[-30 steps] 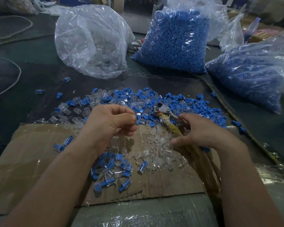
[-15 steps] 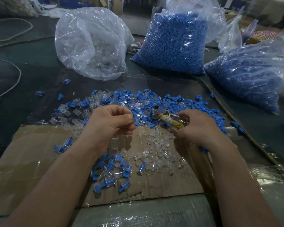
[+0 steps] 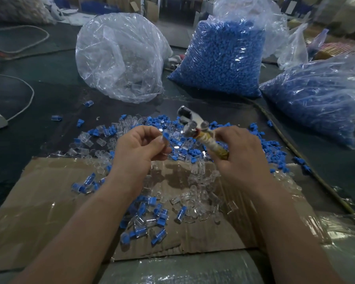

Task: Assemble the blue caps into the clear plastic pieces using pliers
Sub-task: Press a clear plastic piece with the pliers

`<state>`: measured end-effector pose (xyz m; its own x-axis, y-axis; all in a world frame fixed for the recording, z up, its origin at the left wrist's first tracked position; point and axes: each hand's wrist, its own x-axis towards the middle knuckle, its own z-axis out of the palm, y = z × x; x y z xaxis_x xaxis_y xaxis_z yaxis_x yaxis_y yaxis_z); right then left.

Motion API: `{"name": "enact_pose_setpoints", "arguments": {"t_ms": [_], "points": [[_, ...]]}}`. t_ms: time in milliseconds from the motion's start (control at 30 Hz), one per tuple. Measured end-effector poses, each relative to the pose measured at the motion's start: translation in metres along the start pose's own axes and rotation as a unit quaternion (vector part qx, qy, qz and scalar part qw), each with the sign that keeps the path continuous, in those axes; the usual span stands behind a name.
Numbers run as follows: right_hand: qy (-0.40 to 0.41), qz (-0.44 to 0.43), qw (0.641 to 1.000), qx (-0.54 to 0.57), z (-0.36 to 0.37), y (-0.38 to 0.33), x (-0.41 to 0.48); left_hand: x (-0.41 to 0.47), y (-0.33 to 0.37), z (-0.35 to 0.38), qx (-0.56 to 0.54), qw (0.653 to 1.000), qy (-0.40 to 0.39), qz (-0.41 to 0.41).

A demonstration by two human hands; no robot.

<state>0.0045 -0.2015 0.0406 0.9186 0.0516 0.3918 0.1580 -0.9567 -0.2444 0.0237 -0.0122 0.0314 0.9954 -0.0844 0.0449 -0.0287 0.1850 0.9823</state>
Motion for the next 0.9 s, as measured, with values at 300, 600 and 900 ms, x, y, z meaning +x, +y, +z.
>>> {"name": "enact_pose_setpoints", "arguments": {"t_ms": [300,600,900], "points": [[-0.091,-0.032,0.995,0.000,0.005,-0.010,-0.003,0.000,-0.002,0.003,0.018,0.998,0.029,0.050],[-0.131,-0.033,0.991,0.023,0.004,-0.011,-0.004,0.001,-0.002,0.002,0.029,0.998,0.032,0.055],[-0.115,-0.018,0.991,0.067,0.007,-0.015,-0.004,-0.001,-0.002,0.004,0.066,0.993,0.040,0.094]]}}
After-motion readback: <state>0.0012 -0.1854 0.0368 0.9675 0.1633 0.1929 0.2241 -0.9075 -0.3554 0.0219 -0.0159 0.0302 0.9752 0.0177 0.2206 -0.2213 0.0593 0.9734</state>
